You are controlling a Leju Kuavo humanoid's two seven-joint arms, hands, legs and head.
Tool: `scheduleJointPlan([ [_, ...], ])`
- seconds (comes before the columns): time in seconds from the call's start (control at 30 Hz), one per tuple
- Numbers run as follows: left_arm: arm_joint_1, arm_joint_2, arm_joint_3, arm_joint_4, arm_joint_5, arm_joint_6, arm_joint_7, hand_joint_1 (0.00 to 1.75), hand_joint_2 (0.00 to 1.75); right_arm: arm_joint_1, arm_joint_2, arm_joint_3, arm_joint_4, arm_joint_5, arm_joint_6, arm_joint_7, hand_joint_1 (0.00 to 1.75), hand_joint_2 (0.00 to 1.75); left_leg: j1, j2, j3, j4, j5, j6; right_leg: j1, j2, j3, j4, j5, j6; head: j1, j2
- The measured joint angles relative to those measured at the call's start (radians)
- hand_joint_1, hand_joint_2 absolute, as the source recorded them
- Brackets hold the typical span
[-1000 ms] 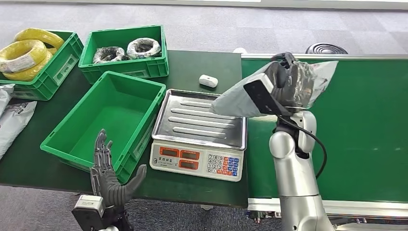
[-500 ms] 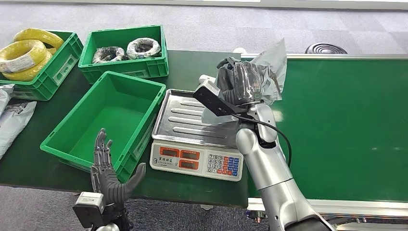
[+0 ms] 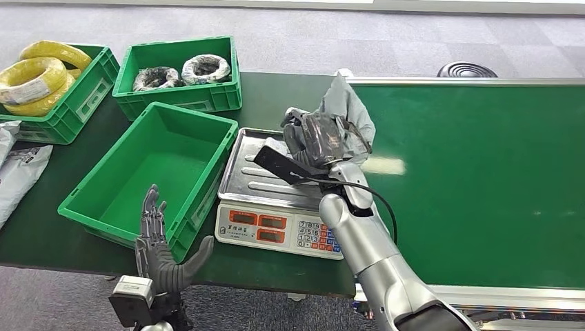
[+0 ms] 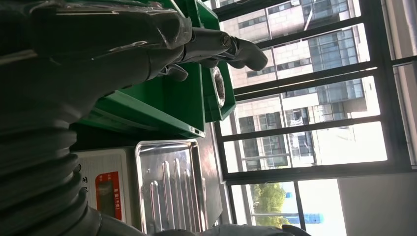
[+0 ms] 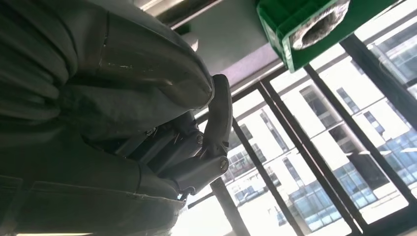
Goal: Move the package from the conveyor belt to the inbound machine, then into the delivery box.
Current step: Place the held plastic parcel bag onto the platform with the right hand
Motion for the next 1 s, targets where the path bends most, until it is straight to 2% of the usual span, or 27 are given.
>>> scheduleJointPlan([
  [0.07,-0.002,0.0,-0.001,0.004,0.0,-0.004,0.0,0.0,1.75,-0.005,0.004,0.0,0.033,-0.054,0.033,-0.029,0.27,1.75,0.0,0.0,0.0,0.0,0.0,0.0,0.0,0.0,0.0,0.0,0.0,0.0,0.0,0.0],
  [0.1,-0.003,0.0,-0.002,0.006,0.0,-0.005,0.0,0.0,1.75,-0.008,0.005,-0.001,0.05,-0.086,0.051,-0.043,0.0,1.75,0.0,0.0,0.0,0.0,0.0,0.0,0.0,0.0,0.0,0.0,0.0,0.0,0.0,0.0],
  [0.27,-0.007,0.0,-0.006,0.011,0.0,0.001,0.0,0.0,1.75,-0.03,0.013,-0.02,0.142,-0.207,0.085,-0.066,0.0,1.75,0.0,0.0,0.002,0.0,0.0,0.0,0.0,0.0,0.002,0.0,0.0,0.0,0.0,0.0],
  [0.53,-0.004,-0.001,-0.006,0.01,-0.006,0.004,0.009,0.0,1.75,-0.049,0.023,-0.04,0.224,-0.25,0.061,-0.05,0.0,1.75,0.0,-0.001,0.006,0.0,0.0,0.0,0.0,-0.001,0.005,-0.001,0.0,0.0,0.0,0.0],
  [1.0,0.015,-0.003,-0.005,-0.004,-0.022,0.005,0.015,0.0,1.75,-0.049,0.027,-0.064,0.242,-0.283,0.034,-0.069,0.0,1.75,0.0,-0.001,0.008,0.0,0.001,0.001,0.0,-0.001,0.008,-0.001,0.0,0.0,0.0,0.0],
])
